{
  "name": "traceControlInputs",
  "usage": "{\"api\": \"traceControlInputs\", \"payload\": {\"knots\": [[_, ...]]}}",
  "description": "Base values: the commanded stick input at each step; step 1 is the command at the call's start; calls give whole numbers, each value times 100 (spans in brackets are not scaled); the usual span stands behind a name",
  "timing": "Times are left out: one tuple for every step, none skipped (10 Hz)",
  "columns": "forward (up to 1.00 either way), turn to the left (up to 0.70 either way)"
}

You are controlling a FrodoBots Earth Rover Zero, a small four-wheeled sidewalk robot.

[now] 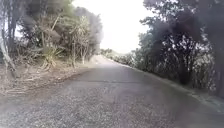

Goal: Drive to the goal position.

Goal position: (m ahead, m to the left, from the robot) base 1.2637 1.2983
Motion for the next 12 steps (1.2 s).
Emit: {"api": "traceControlInputs", "payload": {"knots": [[70, 30], [70, 21], [70, 13], [70, 5], [70, 2], [70, 2], [70, 2], [70, 2], [70, 2], [70, 2], [70, 4], [70, 8]]}}
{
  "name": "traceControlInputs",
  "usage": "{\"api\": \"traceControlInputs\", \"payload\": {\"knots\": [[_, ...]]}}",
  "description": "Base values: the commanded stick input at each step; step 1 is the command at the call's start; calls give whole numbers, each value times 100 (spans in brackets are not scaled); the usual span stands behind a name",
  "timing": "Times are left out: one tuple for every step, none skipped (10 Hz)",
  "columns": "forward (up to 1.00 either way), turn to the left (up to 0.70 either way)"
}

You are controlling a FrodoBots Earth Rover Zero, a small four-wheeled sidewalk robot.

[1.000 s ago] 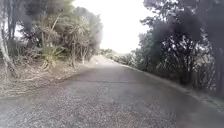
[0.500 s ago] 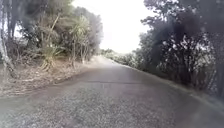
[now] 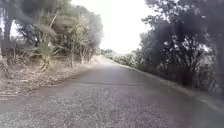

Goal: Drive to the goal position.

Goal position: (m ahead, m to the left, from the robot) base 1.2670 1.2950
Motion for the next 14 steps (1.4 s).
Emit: {"api": "traceControlInputs", "payload": {"knots": [[70, 12], [70, 16], [70, 20], [70, 24], [70, 28], [70, 32], [70, 33], [70, 25], [70, 17], [70, 9], [70, 1], [70, 0], [70, 2], [70, 12]]}}
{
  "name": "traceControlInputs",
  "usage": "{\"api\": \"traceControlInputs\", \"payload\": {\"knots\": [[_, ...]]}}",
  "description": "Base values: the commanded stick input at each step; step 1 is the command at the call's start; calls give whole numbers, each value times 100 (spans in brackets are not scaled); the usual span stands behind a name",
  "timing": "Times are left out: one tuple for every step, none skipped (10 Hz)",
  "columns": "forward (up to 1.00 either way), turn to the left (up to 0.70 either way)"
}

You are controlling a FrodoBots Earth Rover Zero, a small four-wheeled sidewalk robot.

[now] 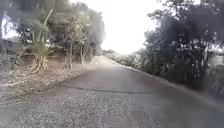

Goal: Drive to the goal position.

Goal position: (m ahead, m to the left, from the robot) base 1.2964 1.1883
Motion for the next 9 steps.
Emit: {"api": "traceControlInputs", "payload": {"knots": [[70, 21], [70, 30], [70, 32], [70, 25], [70, 18], [70, 11], [70, 4], [70, 0], [70, 0]]}}
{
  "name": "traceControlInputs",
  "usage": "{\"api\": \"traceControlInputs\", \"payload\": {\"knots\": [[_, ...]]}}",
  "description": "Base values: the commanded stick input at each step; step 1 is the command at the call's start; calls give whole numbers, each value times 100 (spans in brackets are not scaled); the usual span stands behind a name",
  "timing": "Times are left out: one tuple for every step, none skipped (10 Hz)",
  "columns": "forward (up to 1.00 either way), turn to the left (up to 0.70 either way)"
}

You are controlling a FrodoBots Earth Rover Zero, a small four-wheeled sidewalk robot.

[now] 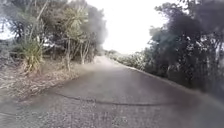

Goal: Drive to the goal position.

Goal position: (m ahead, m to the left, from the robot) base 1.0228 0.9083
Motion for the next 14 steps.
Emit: {"api": "traceControlInputs", "payload": {"knots": [[70, 0], [70, 0], [70, 0], [70, -1], [70, -5], [70, -9], [70, -12], [70, -16], [70, -20], [70, -23], [70, -27], [70, -31], [70, -31], [70, -11]]}}
